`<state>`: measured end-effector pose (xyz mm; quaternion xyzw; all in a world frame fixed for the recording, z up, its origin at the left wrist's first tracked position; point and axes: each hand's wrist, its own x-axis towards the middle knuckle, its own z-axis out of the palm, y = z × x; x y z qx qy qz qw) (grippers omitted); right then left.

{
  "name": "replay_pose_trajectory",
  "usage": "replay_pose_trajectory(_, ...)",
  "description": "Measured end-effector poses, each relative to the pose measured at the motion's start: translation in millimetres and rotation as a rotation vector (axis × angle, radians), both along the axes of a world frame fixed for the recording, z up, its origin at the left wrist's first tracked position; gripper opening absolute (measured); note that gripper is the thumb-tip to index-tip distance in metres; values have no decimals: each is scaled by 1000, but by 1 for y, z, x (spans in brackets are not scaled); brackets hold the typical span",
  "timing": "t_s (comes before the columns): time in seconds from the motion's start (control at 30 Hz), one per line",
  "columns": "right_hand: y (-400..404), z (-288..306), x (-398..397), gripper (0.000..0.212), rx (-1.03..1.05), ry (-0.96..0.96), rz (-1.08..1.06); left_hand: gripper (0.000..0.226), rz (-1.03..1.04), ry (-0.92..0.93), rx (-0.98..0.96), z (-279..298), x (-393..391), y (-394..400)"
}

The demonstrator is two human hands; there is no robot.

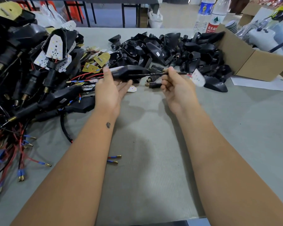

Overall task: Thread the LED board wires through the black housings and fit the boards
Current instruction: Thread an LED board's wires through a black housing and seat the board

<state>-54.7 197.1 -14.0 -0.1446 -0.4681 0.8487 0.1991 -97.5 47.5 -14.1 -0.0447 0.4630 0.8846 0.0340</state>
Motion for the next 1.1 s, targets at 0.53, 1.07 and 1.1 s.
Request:
replay_pose_trajectory(0.53, 6, 2, -1, 22, -154, 106, 37, 37, -118, -46, 13, -1, 3, 3)
replay_pose_trajectory(1.07, -10, 5, 7, 23, 87, 190, 117, 28, -4, 23, -42, -1, 8, 5)
replay_pose_trajectory(1.1, -12, 5, 7, 22, 133, 168, 107, 27, -61, 11, 33, 0, 9, 5)
